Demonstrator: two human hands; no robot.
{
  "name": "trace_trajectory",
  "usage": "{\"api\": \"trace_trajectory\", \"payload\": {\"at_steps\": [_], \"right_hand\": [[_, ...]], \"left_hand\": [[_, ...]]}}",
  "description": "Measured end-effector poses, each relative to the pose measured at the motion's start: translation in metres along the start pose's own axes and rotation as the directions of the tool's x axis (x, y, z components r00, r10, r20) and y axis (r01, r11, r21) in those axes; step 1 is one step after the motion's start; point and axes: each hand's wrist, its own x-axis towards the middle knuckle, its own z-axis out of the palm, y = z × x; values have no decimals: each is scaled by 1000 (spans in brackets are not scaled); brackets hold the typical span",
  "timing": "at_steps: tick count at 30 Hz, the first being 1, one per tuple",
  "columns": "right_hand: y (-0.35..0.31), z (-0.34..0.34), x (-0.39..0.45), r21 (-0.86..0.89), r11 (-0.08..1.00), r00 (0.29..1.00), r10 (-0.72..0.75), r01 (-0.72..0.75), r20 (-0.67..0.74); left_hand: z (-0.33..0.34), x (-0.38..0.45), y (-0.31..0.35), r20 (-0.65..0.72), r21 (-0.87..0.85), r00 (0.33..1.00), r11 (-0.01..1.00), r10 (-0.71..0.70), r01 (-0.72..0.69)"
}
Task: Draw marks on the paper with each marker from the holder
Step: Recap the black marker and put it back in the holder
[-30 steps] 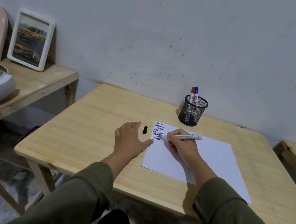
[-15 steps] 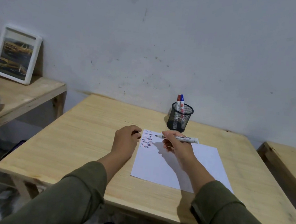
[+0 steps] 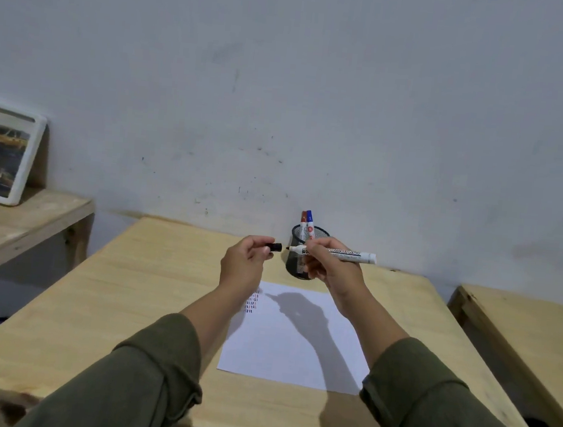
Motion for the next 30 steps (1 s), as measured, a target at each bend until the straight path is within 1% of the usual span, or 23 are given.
{"api": "trace_trajectory", "payload": {"at_steps": [6, 13, 17, 21, 23, 28, 30], "right_hand": [[-5, -5, 1, -17, 1000, 1000, -14, 14, 2], [-6, -8, 1, -21, 1000, 1000, -17, 18, 6], [-7, -10, 1, -36, 999, 999, -16, 18, 30], [-8, -13, 2, -64, 998, 998, -10, 13, 57], [-9, -14, 2, -69, 997, 998, -16, 21, 68], [-11, -14, 2, -75, 996, 992, -45, 54, 115], [-11, -13, 2, -81, 995, 990, -54, 65, 127]], "left_hand": [[6, 0, 8, 31, 3, 999, 1000, 12, -12], [9, -3, 15, 85, -39, 995, 998, 43, -40], [12, -3, 16, 141, -55, 989, 998, 48, -41], [13, -3, 20, 195, -120, 981, 992, 1, 22], [13, -2, 22, 212, -189, 977, 979, -29, 70], [17, 1, 27, 200, -338, 969, 918, -147, 209], [19, 0, 28, 222, -390, 955, 880, -197, 272]]}}
